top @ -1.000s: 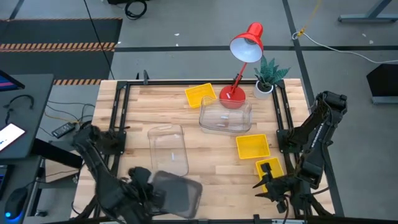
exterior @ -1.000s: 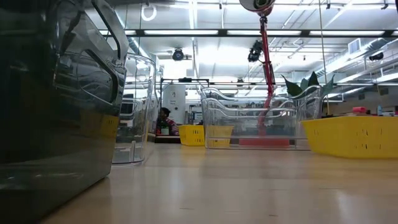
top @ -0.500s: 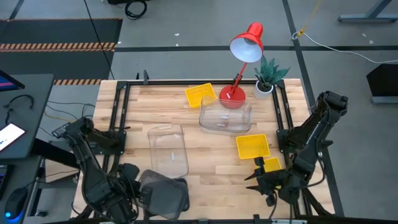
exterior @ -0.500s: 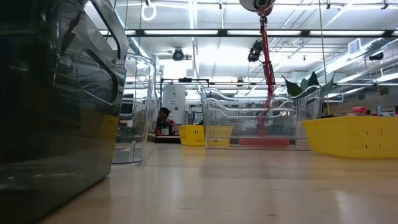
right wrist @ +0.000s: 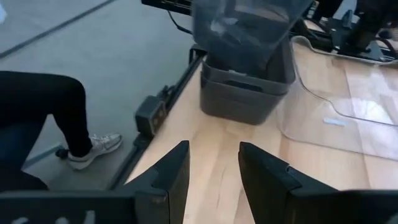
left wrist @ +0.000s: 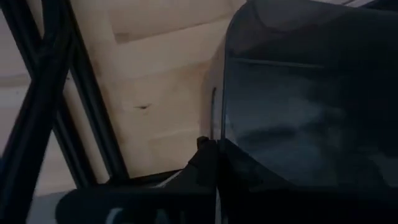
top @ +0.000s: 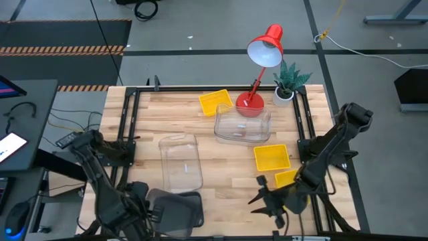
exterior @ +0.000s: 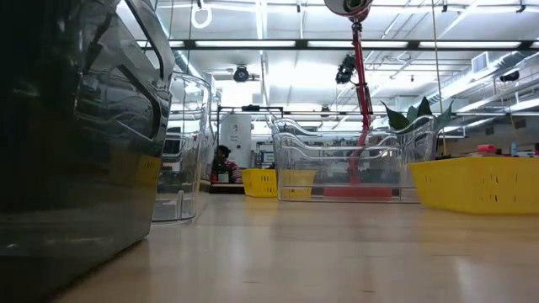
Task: Stack baskets by color
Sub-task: Stack the black bin on the left black bin, then stack the top yellow bin on the middle yellow bin
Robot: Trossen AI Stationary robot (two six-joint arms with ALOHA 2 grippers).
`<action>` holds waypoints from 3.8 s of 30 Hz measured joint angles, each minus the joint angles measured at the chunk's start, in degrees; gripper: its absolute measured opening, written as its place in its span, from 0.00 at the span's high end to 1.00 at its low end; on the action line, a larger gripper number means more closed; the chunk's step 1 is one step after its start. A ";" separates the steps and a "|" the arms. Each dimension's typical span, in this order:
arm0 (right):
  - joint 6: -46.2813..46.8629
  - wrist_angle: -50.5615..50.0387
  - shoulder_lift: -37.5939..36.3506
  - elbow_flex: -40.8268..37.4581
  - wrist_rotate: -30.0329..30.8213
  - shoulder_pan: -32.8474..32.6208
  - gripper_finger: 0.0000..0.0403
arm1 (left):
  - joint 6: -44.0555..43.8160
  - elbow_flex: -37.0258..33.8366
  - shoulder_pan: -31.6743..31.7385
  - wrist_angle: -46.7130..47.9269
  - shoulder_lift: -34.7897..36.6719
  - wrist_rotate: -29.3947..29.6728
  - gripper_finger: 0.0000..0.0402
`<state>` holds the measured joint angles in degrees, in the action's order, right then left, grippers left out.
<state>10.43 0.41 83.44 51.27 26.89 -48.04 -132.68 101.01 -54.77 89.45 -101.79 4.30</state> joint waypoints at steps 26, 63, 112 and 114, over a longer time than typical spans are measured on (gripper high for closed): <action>-5.14 3.90 8.37 0.00 -8.97 3.91 0.65 | 0.06 0.02 8.12 -3.90 -3.81 -0.46 0.94; -2.19 3.40 8.22 0.01 -10.67 4.03 0.65 | 13.54 1.42 5.84 -19.51 -5.62 4.05 0.57; 11.34 -11.10 -4.74 1.33 -4.80 17.03 0.65 | 130.37 2.23 20.70 -33.03 -9.10 33.61 0.65; 17.40 -15.99 -4.73 1.31 -0.98 16.14 0.65 | 130.79 2.23 21.59 -28.67 -9.10 33.61 0.65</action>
<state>27.83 -15.58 78.71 52.58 25.91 -31.89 -1.89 103.24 -33.18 60.78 -110.89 37.91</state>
